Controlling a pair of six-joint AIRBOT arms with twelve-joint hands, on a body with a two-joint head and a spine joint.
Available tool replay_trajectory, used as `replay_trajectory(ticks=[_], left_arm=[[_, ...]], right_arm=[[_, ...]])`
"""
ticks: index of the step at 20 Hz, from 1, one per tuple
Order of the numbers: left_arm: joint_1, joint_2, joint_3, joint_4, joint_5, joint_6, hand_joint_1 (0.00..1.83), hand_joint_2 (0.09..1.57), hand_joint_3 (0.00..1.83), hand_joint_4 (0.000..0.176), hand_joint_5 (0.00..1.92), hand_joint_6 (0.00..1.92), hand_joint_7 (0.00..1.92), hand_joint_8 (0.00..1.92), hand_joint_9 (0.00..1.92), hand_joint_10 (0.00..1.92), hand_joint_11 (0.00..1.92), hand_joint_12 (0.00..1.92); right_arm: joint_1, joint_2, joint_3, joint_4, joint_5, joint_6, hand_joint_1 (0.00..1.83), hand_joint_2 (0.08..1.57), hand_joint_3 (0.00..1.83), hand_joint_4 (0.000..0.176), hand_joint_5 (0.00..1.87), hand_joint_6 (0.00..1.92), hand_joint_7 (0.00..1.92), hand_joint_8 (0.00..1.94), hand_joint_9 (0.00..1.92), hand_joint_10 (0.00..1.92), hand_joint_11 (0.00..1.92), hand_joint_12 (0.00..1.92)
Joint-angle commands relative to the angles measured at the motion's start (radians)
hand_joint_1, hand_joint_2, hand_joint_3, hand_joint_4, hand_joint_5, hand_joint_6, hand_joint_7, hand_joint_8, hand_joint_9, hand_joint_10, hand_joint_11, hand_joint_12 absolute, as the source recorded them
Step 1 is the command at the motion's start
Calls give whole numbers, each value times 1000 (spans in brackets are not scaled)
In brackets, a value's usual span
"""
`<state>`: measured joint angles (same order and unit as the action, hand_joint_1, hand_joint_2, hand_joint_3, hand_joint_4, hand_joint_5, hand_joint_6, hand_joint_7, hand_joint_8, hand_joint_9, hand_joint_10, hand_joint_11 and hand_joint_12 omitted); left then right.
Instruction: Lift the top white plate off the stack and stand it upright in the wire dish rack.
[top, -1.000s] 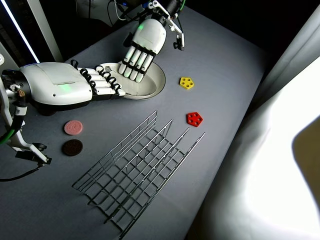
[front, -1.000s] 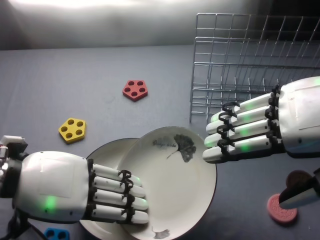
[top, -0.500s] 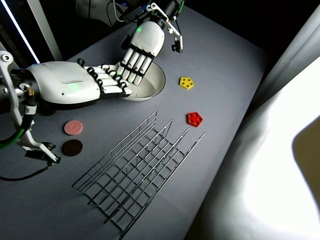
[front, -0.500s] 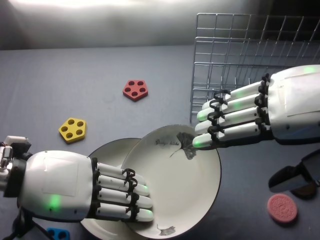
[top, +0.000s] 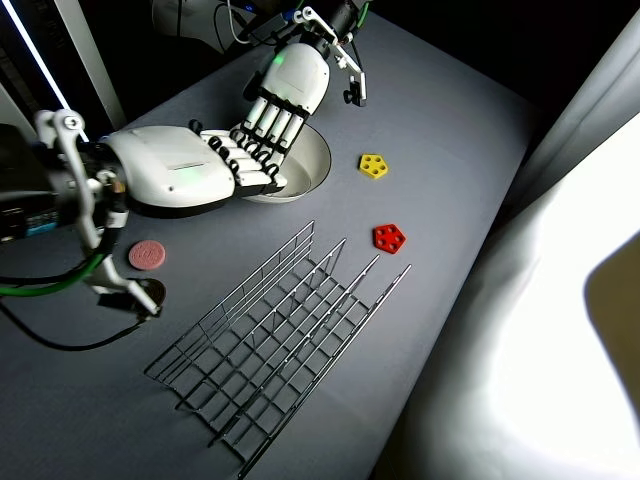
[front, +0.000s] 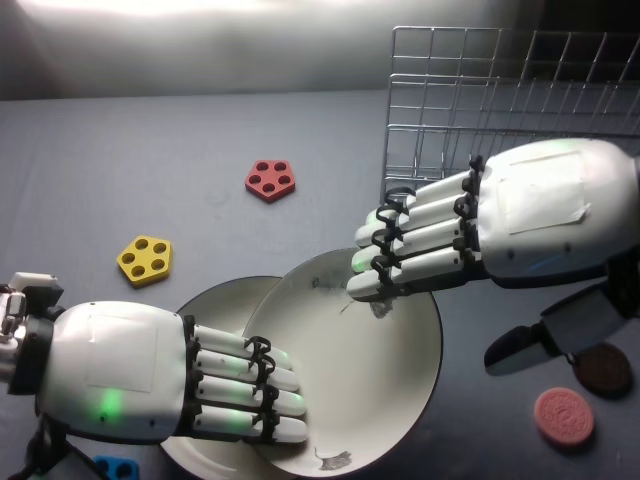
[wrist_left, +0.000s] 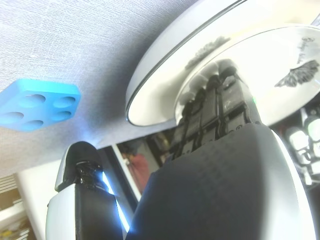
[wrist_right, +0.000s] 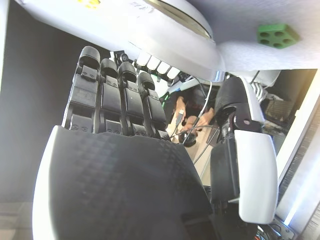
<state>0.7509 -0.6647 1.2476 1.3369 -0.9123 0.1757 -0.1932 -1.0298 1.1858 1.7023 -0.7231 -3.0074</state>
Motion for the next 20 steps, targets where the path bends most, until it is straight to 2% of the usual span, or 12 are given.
replay_trajectory(ticks=[1,3,4,6,12,14,20], left_arm=[[-11,-16,-5,-8,-39,0,327,1037,1,0,2,1,17,3,24,0,59,80],[-11,-17,-5,-8,-39,0,350,1029,0,0,4,1,18,2,27,1,68,85],[-11,-17,-5,-8,-39,0,348,1029,0,0,9,3,21,3,22,0,67,85],[-10,-17,-4,-9,-40,0,325,1035,0,0,2,1,17,2,16,5,63,84],[-8,-17,-1,-13,-42,0,320,1036,0,0,10,4,20,7,29,10,65,86],[-7,-17,0,-13,-42,0,319,1040,1,0,0,0,8,1,22,4,53,82],[-5,-19,2,-13,-43,0,312,1027,0,0,0,0,17,4,21,5,57,87]], right_arm=[[2,5,3,65,-34,2,607,1144,0,0,97,0,87,0,77,1,152,15],[-8,-13,7,65,-28,2,556,1141,0,0,107,4,106,7,108,12,189,30],[-13,-18,6,65,-26,2,600,1143,0,0,103,2,94,2,91,3,162,18],[-23,-30,3,61,-18,2,512,1167,7,0,85,0,78,0,77,0,148,12],[-33,-66,-27,38,7,1,490,1156,0,0,101,3,89,1,93,3,166,18],[-37,-79,-30,30,19,1,559,1149,0,0,117,7,98,4,104,5,174,21],[-67,-104,-16,2,42,0,566,1127,0,0,97,0,89,0,115,1,201,28]])
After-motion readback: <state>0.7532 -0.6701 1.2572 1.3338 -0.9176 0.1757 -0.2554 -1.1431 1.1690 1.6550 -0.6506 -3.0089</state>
